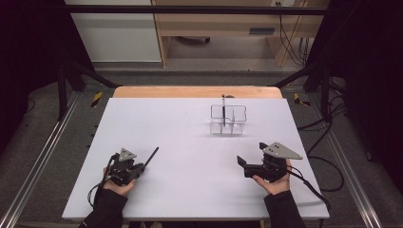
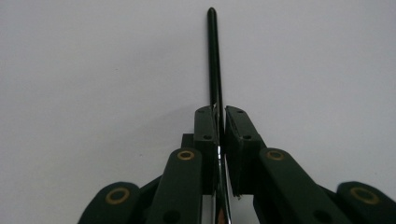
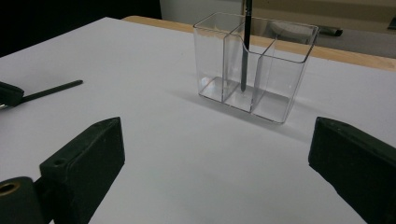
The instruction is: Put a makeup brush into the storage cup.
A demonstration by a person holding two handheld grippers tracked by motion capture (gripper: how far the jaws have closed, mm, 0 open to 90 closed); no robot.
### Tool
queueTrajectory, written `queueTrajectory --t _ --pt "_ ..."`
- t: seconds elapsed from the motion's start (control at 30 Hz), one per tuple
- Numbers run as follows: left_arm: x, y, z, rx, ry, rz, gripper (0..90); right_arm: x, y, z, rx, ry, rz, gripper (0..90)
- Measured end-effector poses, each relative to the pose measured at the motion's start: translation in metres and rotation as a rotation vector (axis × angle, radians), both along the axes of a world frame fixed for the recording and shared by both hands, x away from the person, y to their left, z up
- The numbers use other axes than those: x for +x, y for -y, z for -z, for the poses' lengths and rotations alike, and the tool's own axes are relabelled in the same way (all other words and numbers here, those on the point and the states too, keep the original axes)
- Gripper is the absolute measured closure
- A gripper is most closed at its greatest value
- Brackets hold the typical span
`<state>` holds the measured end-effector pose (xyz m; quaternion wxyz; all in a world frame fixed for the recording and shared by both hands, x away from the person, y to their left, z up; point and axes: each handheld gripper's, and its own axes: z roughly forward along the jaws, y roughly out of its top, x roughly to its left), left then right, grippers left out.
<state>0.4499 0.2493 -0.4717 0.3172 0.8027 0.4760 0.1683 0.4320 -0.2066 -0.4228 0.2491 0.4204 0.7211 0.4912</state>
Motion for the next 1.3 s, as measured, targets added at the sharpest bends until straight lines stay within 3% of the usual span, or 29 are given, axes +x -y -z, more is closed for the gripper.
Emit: queueTrajectory --t 0.3,0.53,0.87,1.3 --pt "0.0 0.001 -0.001 0.0 -0.013 0.049 82.0 -0.001 0.001 -0.001 0.008 0.006 0.002 4.3" --pt "0.001 0.004 -0.005 0.014 -0.028 0.068 64.2 -0.001 0.001 -0.001 0.006 0.006 0.002 4.4" --pt "0.01 0.005 -0.024 0.03 -0.025 0.085 38.7 0.0 0.002 -0.002 0.008 0.005 0.003 4.4" --pt "0.029 0.012 -0.031 0.094 -0.091 0.143 26.1 -0.001 0.003 -0.006 0.011 0.001 0.007 4.4"
